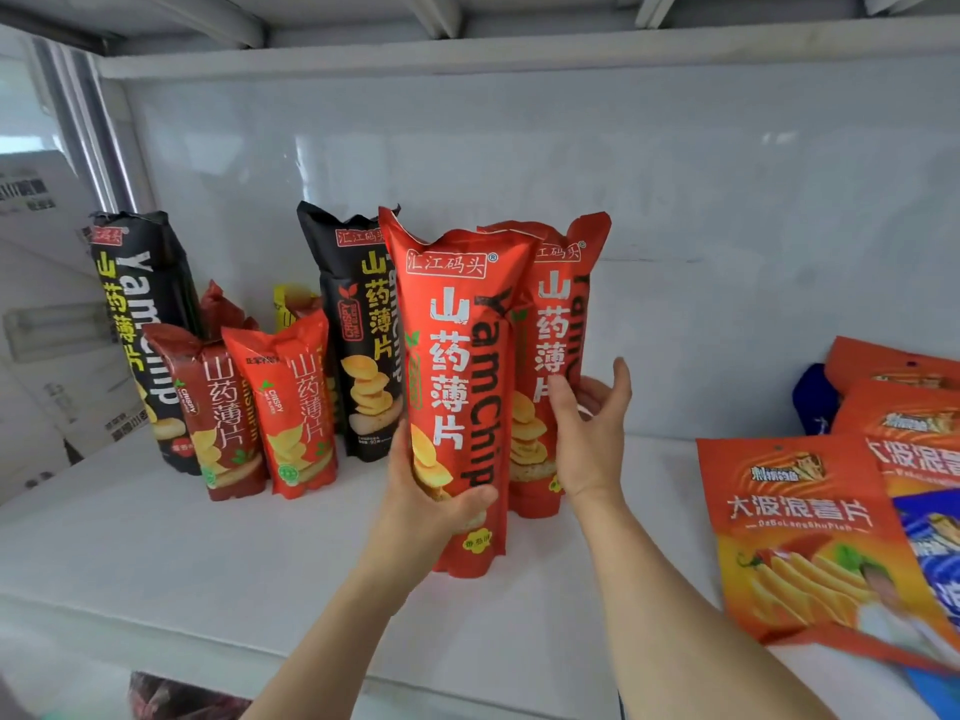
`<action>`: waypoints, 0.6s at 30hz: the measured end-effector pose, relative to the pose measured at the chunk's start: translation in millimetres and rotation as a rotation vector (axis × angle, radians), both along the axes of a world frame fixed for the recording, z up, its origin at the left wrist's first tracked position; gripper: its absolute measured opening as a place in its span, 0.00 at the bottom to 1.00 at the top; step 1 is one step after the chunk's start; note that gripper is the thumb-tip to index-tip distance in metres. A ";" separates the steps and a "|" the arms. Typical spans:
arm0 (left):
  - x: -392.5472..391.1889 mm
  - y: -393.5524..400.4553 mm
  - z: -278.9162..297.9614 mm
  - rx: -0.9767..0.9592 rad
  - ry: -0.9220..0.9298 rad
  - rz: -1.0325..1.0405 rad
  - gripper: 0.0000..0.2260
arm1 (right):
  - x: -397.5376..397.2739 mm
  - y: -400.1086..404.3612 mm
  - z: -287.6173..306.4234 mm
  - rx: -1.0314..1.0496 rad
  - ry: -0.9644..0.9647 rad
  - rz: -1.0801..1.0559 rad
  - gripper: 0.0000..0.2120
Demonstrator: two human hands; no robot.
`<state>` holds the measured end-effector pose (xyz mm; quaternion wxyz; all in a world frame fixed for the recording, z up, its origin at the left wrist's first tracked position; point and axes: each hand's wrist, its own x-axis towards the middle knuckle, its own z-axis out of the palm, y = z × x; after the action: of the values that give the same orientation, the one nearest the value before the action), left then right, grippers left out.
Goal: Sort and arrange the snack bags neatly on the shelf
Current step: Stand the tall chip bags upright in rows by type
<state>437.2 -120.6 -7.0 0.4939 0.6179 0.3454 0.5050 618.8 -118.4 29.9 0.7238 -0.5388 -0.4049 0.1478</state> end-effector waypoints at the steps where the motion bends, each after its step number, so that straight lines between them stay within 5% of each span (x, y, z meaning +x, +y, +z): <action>1: 0.7 0.1 -4.1 -0.023 0.013 -0.047 0.45 | -0.6 -2.2 -5.1 -0.006 0.016 0.008 0.38; 11: 41.1 -10.3 -12.6 -0.090 0.045 -0.147 0.41 | 1.9 -16.5 -23.7 -0.096 0.044 0.126 0.24; 18: 30.6 5.9 -12.0 -0.161 -0.025 -0.267 0.50 | 3.7 -18.3 -48.3 -0.153 0.052 0.166 0.41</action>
<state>467.9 -114.6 -19.0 0.6088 0.6104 0.2932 0.4133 622.5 -136.7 -18.4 0.6763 -0.5528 -0.4168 0.2518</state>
